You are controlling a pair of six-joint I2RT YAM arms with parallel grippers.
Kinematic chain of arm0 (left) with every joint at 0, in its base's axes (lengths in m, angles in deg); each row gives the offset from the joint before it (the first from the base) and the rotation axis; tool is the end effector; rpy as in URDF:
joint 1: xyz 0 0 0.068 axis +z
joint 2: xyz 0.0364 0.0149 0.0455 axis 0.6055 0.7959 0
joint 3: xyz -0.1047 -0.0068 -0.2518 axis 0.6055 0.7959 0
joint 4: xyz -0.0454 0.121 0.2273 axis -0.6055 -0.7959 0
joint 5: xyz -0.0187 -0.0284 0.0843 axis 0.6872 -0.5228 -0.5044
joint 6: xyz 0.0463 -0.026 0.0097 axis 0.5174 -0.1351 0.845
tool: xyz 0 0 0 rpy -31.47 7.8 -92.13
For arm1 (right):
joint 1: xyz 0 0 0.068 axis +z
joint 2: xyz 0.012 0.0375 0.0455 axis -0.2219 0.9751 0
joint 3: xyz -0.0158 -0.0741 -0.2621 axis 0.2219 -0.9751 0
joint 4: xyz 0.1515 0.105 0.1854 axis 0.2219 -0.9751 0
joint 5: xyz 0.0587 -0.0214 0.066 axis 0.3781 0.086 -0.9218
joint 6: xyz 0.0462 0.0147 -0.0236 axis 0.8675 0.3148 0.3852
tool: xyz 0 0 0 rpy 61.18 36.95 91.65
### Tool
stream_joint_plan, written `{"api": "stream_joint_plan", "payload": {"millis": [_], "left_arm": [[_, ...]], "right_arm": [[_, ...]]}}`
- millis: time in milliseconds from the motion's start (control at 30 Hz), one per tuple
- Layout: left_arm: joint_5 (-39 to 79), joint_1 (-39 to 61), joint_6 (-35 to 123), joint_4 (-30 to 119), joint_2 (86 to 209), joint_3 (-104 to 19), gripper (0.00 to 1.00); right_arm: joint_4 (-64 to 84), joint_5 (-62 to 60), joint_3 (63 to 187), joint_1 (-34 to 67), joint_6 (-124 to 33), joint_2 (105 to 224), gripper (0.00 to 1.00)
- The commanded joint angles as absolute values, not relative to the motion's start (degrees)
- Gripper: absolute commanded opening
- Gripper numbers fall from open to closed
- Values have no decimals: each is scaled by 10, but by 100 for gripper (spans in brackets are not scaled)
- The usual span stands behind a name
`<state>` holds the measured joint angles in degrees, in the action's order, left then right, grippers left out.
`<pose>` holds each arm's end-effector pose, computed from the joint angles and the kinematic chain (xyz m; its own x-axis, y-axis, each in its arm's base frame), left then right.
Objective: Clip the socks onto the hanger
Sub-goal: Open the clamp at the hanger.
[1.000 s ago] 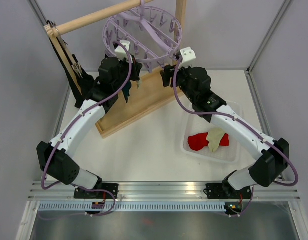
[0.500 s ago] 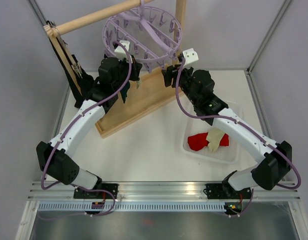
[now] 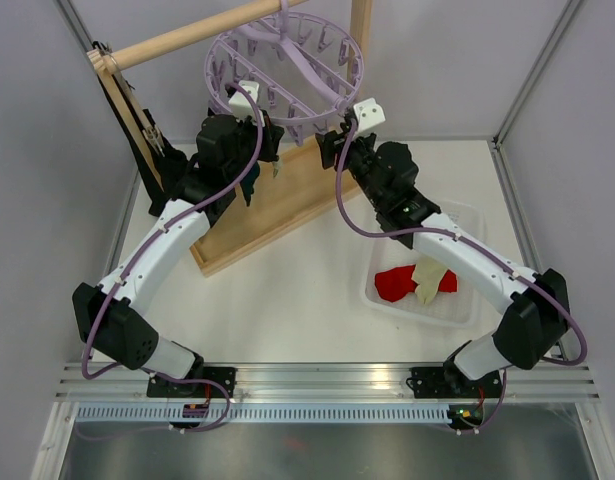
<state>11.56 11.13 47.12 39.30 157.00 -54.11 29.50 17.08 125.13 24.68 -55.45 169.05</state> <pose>0.3141 -0.1539 0.4247 -0.1264 -0.1078 -0.9861 0.4212 0.8942 -0.1518 0.2904 0.2147 0.4077 0.1421 0.0369 -0.9892 -0.4480 0.8935 -0.0310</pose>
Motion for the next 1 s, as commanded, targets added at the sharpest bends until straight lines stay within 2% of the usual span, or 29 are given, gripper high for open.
{"api": "stream_joint_plan", "payload": {"millis": [0, 967], "left_arm": [[116, 111, 486, 426, 1563, -567, 2], [116, 111, 490, 409, 1565, -567, 2]], "right_arm": [[374, 181, 1243, 255, -584, 1698, 64], [414, 297, 1284, 294, -642, 1758, 64]]}}
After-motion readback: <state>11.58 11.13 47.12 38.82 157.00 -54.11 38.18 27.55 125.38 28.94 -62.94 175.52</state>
